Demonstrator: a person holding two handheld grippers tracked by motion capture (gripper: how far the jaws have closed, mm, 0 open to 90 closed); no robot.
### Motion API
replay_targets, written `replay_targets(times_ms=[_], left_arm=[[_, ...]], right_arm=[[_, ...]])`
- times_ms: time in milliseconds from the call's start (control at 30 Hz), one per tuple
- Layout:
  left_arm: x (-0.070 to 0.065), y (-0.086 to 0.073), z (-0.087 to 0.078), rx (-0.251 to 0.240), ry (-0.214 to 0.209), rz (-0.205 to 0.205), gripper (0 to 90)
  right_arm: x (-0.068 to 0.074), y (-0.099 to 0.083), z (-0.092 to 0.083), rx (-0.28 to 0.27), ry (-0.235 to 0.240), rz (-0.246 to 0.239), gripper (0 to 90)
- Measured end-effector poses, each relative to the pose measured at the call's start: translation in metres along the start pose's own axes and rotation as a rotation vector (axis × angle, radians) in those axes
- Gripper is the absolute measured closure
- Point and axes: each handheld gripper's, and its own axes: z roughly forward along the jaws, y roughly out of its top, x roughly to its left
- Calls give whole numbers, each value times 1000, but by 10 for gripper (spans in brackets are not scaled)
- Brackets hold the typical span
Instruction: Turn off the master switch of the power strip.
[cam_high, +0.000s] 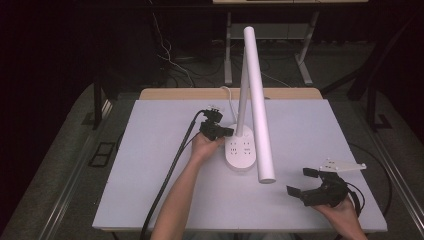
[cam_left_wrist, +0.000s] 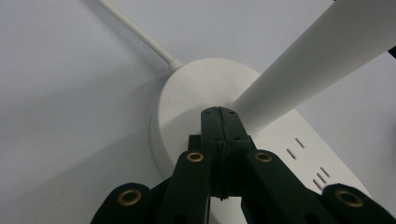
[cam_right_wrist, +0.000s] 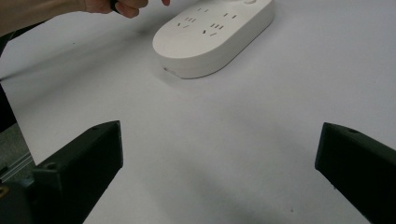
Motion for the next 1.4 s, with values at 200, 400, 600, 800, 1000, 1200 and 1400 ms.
replay_targets(times_ms=[200,400,600,800,1000,1200,1400], left_arm=[[-1,-2,2,-23,22,10,900],[-4,4,-1,-14,35,30,900],[6,6,-16,-42,13,11,900],[6,13,-38,-78,7,39,899],[8,16,-55,-88,1,70,898],[7,17,-73,-112,3,97,897],[4,14,-93,-143,-27,125,781]], right_arm=[[0,0,-1,-2,3,6,2],[-2,0,-2,-8,-2,6,2],[-4,-1,-2,-11,-6,12,2],[-3,-1,-2,-8,-9,10,2],[-3,-1,-1,-4,-7,9,2],[-3,-1,-1,-3,-7,9,2],[-3,-1,-1,-4,-7,10,2]])
